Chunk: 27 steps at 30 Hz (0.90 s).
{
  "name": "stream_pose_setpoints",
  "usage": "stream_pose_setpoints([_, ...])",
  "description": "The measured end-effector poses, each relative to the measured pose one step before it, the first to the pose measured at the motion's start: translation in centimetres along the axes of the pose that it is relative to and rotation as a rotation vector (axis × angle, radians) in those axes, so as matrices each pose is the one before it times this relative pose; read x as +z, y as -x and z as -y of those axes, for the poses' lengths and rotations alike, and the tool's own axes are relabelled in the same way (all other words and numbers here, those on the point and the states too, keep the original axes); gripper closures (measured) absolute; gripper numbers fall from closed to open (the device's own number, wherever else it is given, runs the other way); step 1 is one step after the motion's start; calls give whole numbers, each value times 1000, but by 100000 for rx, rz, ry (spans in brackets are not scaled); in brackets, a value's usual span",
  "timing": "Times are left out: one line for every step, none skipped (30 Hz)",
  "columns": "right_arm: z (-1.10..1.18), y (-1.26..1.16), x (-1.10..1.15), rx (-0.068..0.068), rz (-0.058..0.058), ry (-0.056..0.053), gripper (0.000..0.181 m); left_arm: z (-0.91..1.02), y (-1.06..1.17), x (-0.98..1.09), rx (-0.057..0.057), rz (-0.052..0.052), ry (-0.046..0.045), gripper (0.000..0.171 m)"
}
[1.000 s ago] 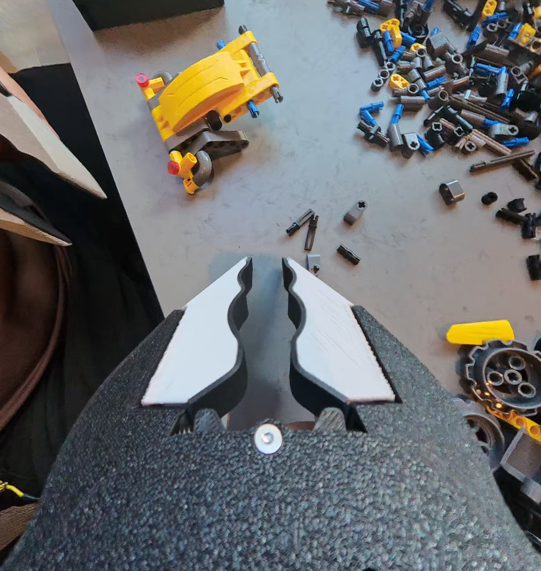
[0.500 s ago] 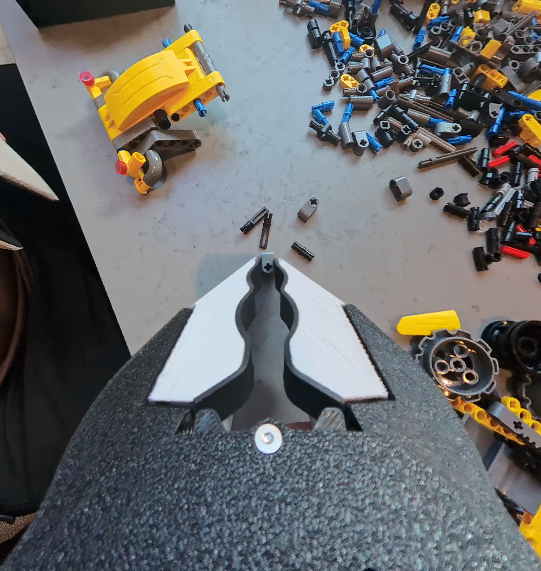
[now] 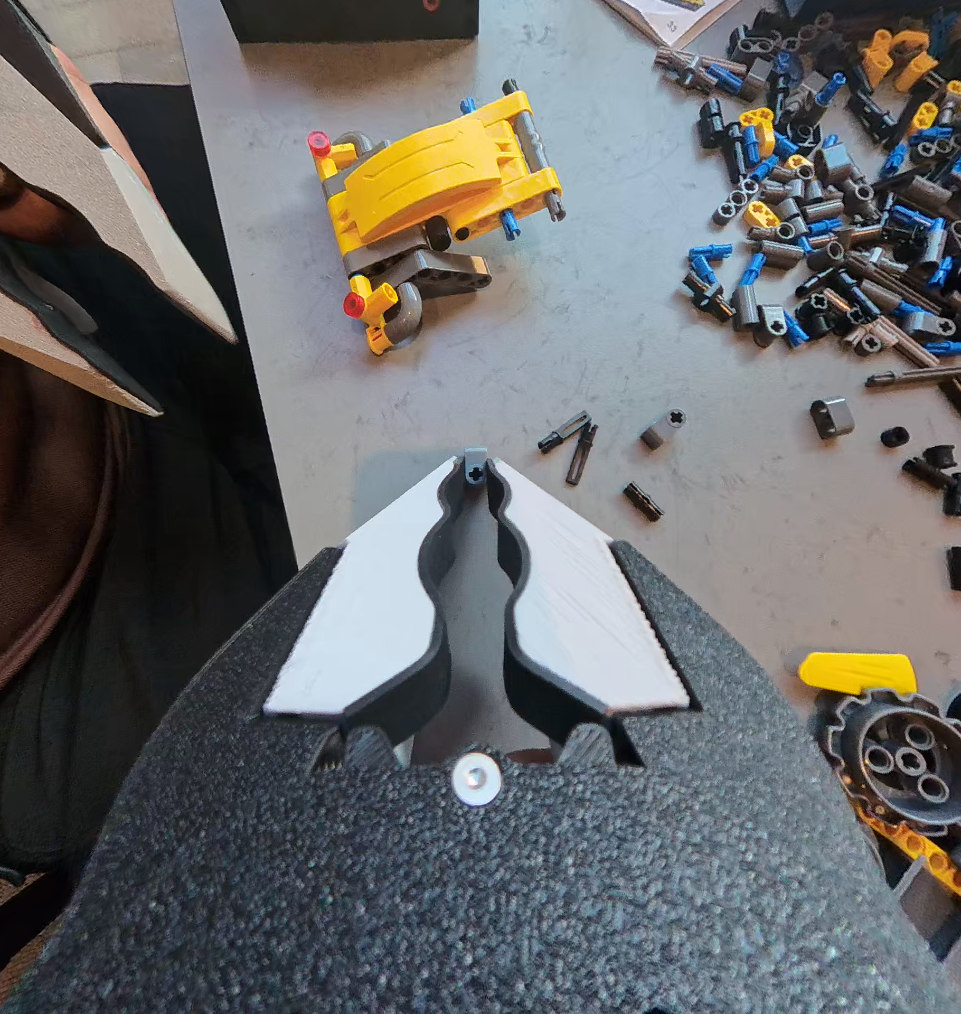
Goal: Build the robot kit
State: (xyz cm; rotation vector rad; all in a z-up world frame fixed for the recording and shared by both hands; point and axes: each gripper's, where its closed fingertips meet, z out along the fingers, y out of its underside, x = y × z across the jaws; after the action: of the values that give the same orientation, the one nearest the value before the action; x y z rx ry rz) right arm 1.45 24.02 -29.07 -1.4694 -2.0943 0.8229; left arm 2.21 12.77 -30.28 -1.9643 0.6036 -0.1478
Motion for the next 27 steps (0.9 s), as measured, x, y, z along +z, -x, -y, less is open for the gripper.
stream_pose_setpoints([35, 78, 12, -258, 282, -305, 177, -15, 19, 31, 0, 117, 81, 136])
stream_pose_setpoints([12, 24, -14, -215, -92, -366, 175, -14, 7, 34, 63, 64, 99, 136])
stream_pose_setpoints([-52, 1, -34, -102, -159, -158, 172, -19, -26, 46, 139, -12, 151, 136])
stream_pose_setpoints([-92, -19, -76, -31, -118, 12, 170, -11, -38, 51, 181, -58, 120, 136])
stream_pose_setpoints([-83, -33, -126, -25, -85, -267, 170, 5, -91, 58, 169, -212, 56, 136])
stream_pose_setpoints([-8, -41, -157, 98, 71, -781, 170, -21, -154, 84, 179, -486, 157, 137])
stream_pose_setpoints([40, -57, -192, 318, 117, -1143, 169, -49, -200, 90, 338, -592, 309, 137])
stream_pose_setpoints([68, -69, -212, 423, -76, -1144, 169, -45, -217, 112, 535, -513, 240, 137])
stream_pose_setpoints([29, -88, -228, 292, -258, -763, 169, -18, -236, 130, 545, -549, -2, 137])
stream_pose_setpoints([-18, -108, -238, -1, -589, -379, 169, -44, -272, 187, 456, -835, 92, 136])
stream_pose_setpoints([-31, -106, -250, -218, -700, -316, 169, -85, -286, 254, 522, -951, 427, 136])
stream_pose_setpoints([-18, -76, -234, -62, -488, -470, 169, -95, -252, 291, 725, -793, 520, 136])
stream_pose_setpoints([-10, -68, -201, 244, -306, -545, 169, -63, -227, 304, 747, -692, 397, 136])
stream_pose_setpoints([3, -46, -150, 302, -111, -445, 169, -49, -243, 310, 476, -890, 368, 136])
stream_pose_setpoints([4, -3, -97, 35, -63, -305, 169, -47, -290, 299, 124, -1210, 255, 136])
stream_pose_setpoints([15, 1, -46, -252, -127, -184, 169, -50, -316, 314, -186, -1450, 218, 135])
stream_pose_setpoints([29, 19, -4, -230, -85, -222, 169, -107, -413, 329, -299, -2057, 562, 134])
stream_pose_setpoints([43, 42, 19, 52, 114, -316, 169, -172, -545, 336, -444, -2915, 1080, 132])
stream_pose_setpoints([37, 77, 59, 157, 370, -302, 169, -109, -545, 315, -1357, -3108, 970, 130])
stream_pose_setpoints([17, 82, 69, -30, 270, -264, 169, 106, -503, 248, -2149, -3062, -28, 130])
stream_pose_setpoints([18, 55, 72, -127, -6, -240, 169, 208, -522, 198, -1041, -3552, -401, 130])
stream_pose_setpoints([-11, 27, 64, 18, -78, -131, 169, 211, -410, 185, 670, -2865, 84, 130])
stream_pose_setpoints([-26, 5, 58, 199, -101, -34, 168, 194, -230, 143, 2187, -1544, 354, 130])
stream_pose_setpoints([-4, -5, 47, 374, -119, -115, 168, 227, -96, 108, 3040, -629, 102, 129])
stream_pose_setpoints([59, -41, 34, 565, -259, -397, 168, 213, -79, 84, 3075, -724, -131, 129])
stream_pose_setpoints([131, -81, 30, 718, -457, -679, 168, 191, -56, 105, 2048, -929, -213, 130])
stream_pose_setpoints([177, -120, 20, 835, -580, -888, 168, 127, -60, 163, 569, -1127, -25, 130])
